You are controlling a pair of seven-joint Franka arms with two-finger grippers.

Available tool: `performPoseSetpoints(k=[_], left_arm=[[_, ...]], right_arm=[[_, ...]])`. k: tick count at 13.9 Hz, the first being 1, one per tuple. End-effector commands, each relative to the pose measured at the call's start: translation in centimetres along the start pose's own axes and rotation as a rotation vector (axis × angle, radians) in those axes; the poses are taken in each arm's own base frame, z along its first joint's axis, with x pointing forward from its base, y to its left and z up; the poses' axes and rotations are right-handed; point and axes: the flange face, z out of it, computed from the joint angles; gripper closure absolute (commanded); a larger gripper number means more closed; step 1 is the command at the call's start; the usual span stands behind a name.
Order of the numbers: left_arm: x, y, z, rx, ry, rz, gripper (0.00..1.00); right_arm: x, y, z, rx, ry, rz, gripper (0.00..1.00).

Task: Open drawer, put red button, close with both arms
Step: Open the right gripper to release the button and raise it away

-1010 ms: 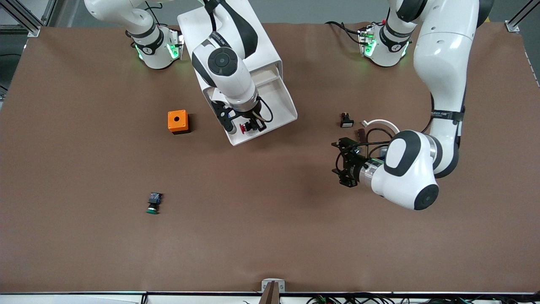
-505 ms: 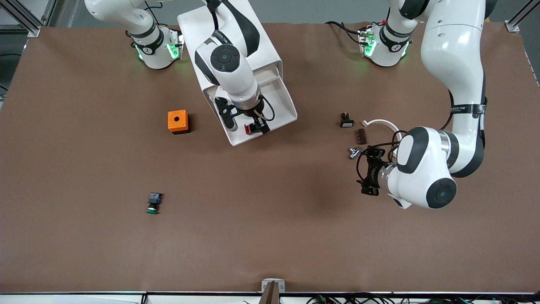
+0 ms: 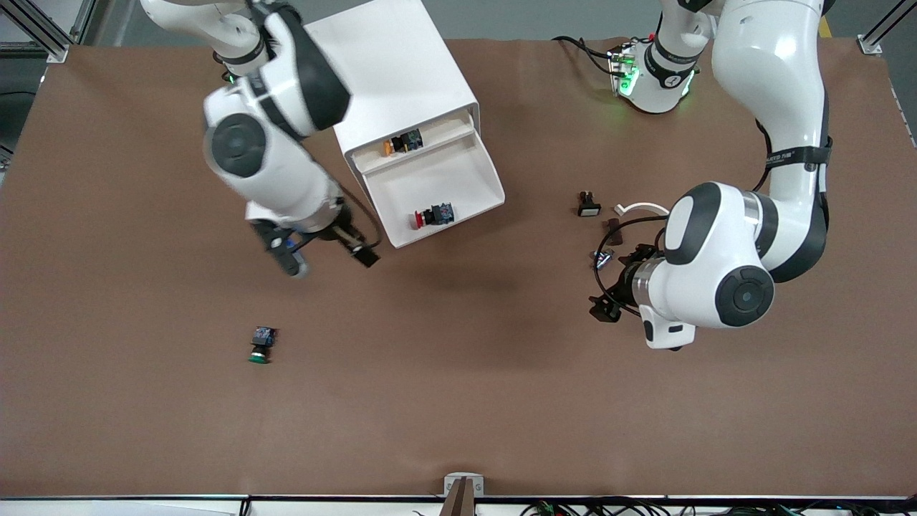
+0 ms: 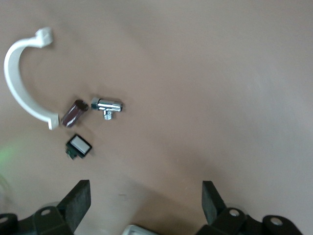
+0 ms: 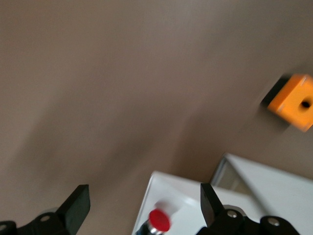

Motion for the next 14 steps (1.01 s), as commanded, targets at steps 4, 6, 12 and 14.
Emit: performPoseSetpoints(k=[4,6,12,14], left_arm=[[-4.4,3.8,2.4,-0.057,0.067,0.335,0.00],[-6.5,5.8,4.5,-0.069,0.111,0.424,0.00],[-16.2,10.6,14.9,-0.037,0.218,0.600,0.00],[-18.7,10.7,15.6,-0.018,0.207,0.590,0.00]], right_arm=[[12.2,7.4,-7.5,-0.002,-0.039,-0.295,0.00],[16.4,11.5,-8.9,-0.019,-0.063,-0.458,0.00],[23.4,21.0,-15.2,-0.054,0.056,-0.788,0.00],[24.2,23.1,-16.3,-0.048,0.069,-0.767,0.00]])
